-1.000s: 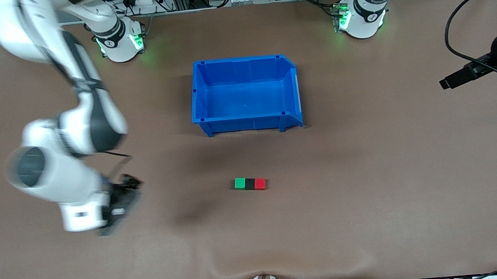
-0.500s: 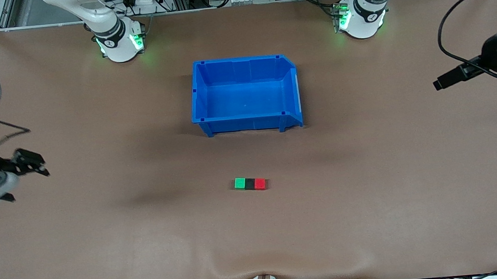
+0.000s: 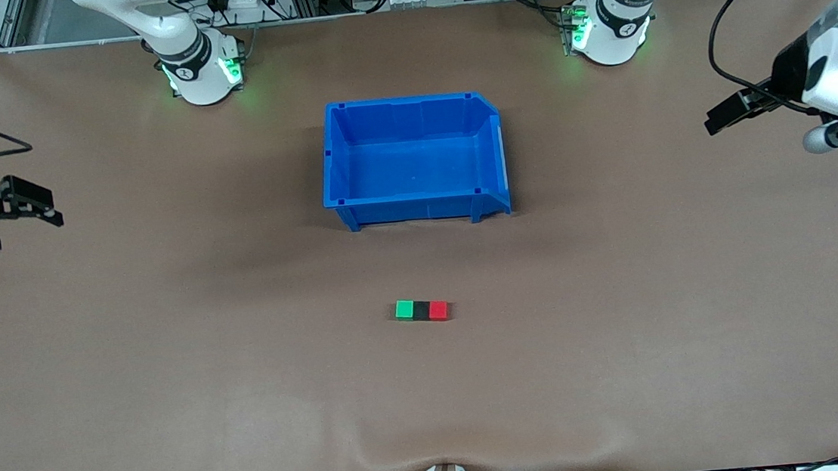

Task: Attach green and red cubes to black cube

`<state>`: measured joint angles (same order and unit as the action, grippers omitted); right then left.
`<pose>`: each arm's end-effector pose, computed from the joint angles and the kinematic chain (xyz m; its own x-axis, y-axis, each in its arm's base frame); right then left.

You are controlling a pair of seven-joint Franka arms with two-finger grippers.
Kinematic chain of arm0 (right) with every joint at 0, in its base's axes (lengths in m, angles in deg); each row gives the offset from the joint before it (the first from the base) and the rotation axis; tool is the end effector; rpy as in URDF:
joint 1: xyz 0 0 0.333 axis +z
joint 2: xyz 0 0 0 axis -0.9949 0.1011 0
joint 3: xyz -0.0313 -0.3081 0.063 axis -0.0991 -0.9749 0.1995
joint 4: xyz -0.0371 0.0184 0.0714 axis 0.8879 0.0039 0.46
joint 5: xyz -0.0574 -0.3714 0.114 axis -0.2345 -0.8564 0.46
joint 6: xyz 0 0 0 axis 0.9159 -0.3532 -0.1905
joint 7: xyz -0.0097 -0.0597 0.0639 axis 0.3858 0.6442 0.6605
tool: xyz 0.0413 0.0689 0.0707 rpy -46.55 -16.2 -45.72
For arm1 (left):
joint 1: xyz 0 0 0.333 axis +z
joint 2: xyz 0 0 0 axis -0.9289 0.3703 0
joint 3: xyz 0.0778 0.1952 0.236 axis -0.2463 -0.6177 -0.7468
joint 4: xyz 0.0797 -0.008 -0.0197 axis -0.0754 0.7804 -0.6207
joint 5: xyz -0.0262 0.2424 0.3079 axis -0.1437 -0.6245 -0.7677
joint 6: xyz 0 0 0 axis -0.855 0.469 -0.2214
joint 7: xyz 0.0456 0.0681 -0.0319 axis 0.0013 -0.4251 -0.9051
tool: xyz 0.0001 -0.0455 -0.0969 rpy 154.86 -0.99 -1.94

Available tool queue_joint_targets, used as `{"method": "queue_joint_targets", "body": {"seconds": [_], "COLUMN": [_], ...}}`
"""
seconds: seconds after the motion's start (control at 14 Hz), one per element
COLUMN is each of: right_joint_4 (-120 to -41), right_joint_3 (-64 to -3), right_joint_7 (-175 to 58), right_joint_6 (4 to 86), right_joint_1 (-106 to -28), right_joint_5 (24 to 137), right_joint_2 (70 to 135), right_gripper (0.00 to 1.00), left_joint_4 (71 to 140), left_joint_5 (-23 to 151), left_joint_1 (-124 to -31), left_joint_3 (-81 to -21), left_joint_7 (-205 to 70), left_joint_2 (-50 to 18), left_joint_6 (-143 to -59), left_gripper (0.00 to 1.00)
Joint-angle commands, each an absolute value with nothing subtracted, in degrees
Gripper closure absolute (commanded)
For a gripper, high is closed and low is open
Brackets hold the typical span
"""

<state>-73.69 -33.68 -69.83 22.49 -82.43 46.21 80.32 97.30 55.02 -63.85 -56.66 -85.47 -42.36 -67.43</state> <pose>0.5662 -0.0332 0.5951 0.9771 0.2128 -0.0050 0.2123 -0.9761 -0.0456 0.5329 -0.0737 0.6113 0.9516 0.2883 -0.1067 0.2835 -0.9572 -0.0585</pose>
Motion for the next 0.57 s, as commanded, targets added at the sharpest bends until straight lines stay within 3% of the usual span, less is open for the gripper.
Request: {"method": "queue_joint_targets", "body": {"seconds": [0.0,0.14,0.5], "right_joint_4": [-74.5,-74.4,-69.6], "right_joint_3": [-33.8,-33.9,-33.9], "right_joint_7": [-64.0,-61.3,-56.7], "right_joint_6": [19.8,17.9,13.7], "right_joint_1": [-82.4,-82.6,-83.0], "right_joint_5": [44.9,44.9,45.1], "right_joint_2": [78.0,76.4,77.2], "right_gripper": [0.00,0.00,0.00], "left_joint_4": [103.7,104.4,106.9], "left_joint_5": [54.3,53.2,53.0], "left_joint_1": [-64.8,-70.0,-71.5], "left_joint_3": [-57.7,-63.6,-65.4], "left_joint_7": [-84.0,-83.9,-75.1], "left_joint_2": [-47.5,-48.4,-49.2], "left_joint_6": [-70.6,-73.4,-80.2], "left_gripper": [0.00,0.00,0.00]}}
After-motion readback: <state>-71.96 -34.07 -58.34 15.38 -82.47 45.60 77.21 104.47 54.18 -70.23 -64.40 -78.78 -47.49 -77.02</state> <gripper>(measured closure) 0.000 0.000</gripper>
